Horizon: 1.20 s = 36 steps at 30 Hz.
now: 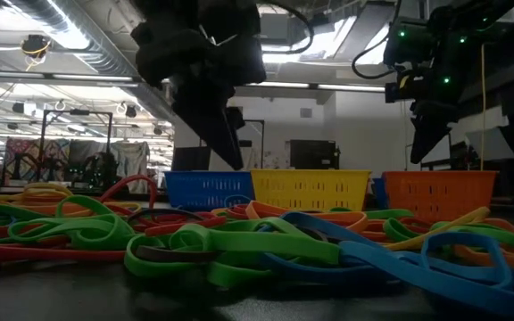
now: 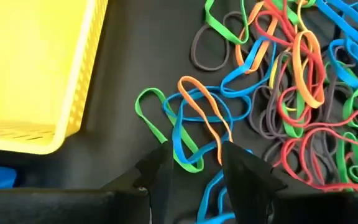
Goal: Sort rubber bands into baskets
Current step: Put the blue rubber band into the transparent orange basket
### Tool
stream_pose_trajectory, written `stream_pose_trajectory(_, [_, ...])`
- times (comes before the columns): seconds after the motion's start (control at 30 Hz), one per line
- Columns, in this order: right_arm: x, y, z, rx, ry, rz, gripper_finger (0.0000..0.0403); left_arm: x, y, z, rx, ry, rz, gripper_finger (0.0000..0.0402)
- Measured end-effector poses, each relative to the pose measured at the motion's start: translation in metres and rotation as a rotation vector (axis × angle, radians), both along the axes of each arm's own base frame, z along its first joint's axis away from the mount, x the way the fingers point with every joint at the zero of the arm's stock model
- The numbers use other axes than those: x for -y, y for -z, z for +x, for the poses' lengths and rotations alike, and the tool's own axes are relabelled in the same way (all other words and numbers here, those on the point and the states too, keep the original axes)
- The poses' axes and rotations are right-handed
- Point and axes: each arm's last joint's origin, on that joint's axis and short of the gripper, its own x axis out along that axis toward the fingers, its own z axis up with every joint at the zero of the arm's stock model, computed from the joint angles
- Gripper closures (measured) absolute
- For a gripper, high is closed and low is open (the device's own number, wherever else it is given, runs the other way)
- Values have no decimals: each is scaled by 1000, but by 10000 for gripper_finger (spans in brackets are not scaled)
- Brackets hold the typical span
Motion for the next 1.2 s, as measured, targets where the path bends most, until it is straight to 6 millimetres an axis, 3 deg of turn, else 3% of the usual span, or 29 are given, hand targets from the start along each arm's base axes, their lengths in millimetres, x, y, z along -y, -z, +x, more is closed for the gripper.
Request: stream_pose_trajectory(1.2, [1, -2, 3, 43, -6, -5, 235, 8, 29, 7, -28, -94, 26, 268])
